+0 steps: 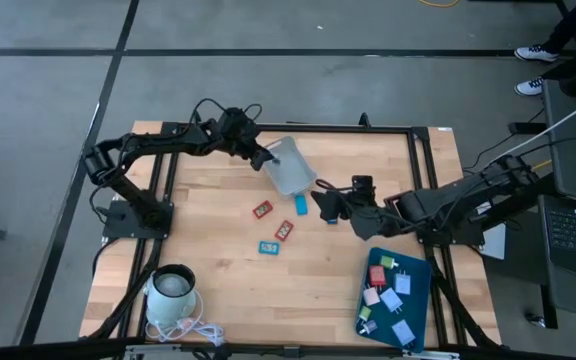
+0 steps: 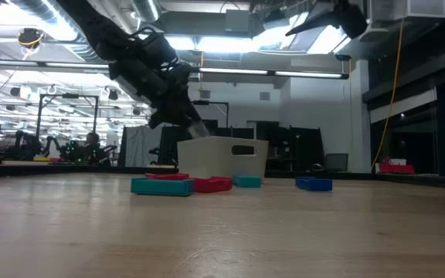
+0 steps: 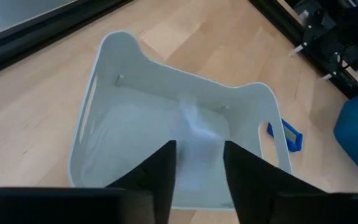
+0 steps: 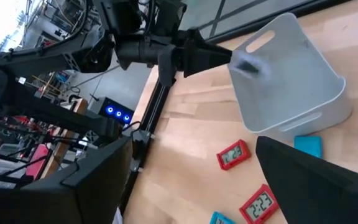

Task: Pick & Place Office items
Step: Put the white digital clock into the gray bin, then put the left red digital clock into the gray bin

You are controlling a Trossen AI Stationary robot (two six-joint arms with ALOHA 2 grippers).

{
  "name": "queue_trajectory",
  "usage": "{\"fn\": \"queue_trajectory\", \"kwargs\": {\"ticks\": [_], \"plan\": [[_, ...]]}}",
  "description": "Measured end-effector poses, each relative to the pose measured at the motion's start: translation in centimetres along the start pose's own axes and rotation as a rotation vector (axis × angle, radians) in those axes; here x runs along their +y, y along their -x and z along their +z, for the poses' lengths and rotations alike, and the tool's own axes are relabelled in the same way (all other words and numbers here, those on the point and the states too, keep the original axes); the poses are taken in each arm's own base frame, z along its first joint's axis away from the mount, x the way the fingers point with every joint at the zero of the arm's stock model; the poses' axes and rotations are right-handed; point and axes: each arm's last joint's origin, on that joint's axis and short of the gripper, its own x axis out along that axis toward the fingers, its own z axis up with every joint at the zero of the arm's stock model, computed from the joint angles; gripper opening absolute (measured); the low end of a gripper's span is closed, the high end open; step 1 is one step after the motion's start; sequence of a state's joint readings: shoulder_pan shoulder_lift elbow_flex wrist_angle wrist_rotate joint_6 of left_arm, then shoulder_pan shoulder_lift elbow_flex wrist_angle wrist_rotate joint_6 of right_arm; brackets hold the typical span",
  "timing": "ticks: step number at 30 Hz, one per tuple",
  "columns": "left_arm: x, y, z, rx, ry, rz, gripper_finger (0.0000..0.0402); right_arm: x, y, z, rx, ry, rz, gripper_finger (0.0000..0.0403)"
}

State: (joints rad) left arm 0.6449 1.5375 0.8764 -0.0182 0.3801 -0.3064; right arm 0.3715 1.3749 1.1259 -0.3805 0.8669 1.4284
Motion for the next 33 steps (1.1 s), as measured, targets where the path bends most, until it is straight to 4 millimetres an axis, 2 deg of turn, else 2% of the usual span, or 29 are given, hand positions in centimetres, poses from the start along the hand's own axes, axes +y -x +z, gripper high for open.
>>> {"fn": "queue_trajectory", "kwargs": {"ticks": [5, 9, 16, 21, 24, 27, 33], "plan": [[0.0, 0.0, 0.0, 0.0, -0.015, -0.001, 0.0173, -0.1, -0.4, 0.3, 0.02, -0.007, -0.005, 0.0349], [-0.1, 0.1, 0.1, -0.005, -0.017, -0.006, 0.0192, 0.0, -0.6, 0.4, 0.025, -0.021, 0.001, 0.0349], [-2.6, 1.0, -0.4, 0.026, -0.055, -0.043, 0.0195, 0.7, -0.7, 0.7, 0.012, -0.048, 0.055, 0.0349], [-6.0, 1.4, -2.8, 0.157, -0.121, -0.025, 0.0189, 0.9, -0.7, 0.6, 0.042, 0.013, 0.072, 0.0349], [-7.9, 1.5, -4.8, 0.252, -0.149, 0.057, 0.0189, 0.9, -0.6, 0.5, 0.08, 0.059, 0.084, 0.0349], [-9.0, 1.4, -6.0, 0.271, -0.112, 0.155, 0.0195, 0.9, -0.6, 0.4, 0.127, 0.1, 0.101, 0.0349], [-10.1, 1.3, -7.1, 0.226, -0.008, 0.285, 0.021, 1.0, -0.6, 0.1, 0.208, 0.185, 0.141, 0.0338]]}}
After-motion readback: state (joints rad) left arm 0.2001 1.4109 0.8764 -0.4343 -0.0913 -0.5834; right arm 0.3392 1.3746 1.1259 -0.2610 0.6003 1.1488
